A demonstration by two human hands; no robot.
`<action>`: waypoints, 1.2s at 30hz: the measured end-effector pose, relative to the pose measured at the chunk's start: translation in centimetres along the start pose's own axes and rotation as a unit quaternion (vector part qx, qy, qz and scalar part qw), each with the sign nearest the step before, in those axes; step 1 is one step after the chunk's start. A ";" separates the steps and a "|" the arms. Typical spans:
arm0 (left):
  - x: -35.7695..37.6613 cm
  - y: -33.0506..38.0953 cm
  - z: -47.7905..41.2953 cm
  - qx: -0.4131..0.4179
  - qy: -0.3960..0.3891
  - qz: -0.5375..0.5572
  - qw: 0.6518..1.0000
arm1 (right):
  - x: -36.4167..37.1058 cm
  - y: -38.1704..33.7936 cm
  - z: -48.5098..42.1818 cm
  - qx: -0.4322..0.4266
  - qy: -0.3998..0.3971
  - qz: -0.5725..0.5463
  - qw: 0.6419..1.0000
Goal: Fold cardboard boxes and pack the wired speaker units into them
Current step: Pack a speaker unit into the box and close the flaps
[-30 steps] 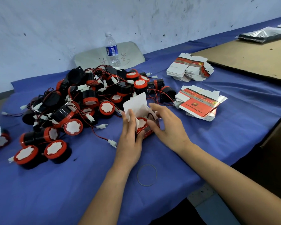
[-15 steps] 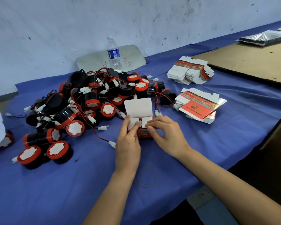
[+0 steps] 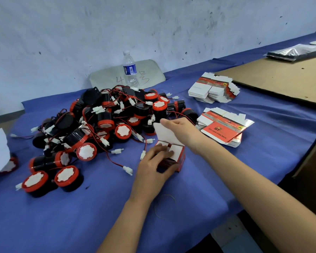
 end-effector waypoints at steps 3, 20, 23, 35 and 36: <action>0.0 -0.1 -0.1 0.000 0.007 -0.004 1.000 | 0.7 0.5 0.2 -0.034 -0.035 0.066 0.997; -2.8 -1.0 0.6 -0.040 0.150 0.025 0.988 | 2.4 1.5 4.1 -0.234 0.029 0.223 0.946; -2.6 -1.5 0.7 -0.051 0.141 0.059 0.987 | 3.1 1.2 4.9 -0.307 0.043 0.304 0.901; -2.8 -2.9 0.5 -0.087 0.146 0.096 0.981 | 3.9 3.1 4.3 -0.237 -0.042 0.458 0.856; -2.8 -2.9 0.4 -0.086 0.149 0.097 0.980 | 3.9 3.2 4.3 -0.233 -0.050 0.461 0.855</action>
Point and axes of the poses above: each hand's wrist, its own z-axis away from the middle knuckle, its own x-axis out of the palm, y = z × x, the point moved 8 cm from there along -z, towards the middle knuckle, and after that the axes turned 4 degrees about -y, right-handed, at the moved point
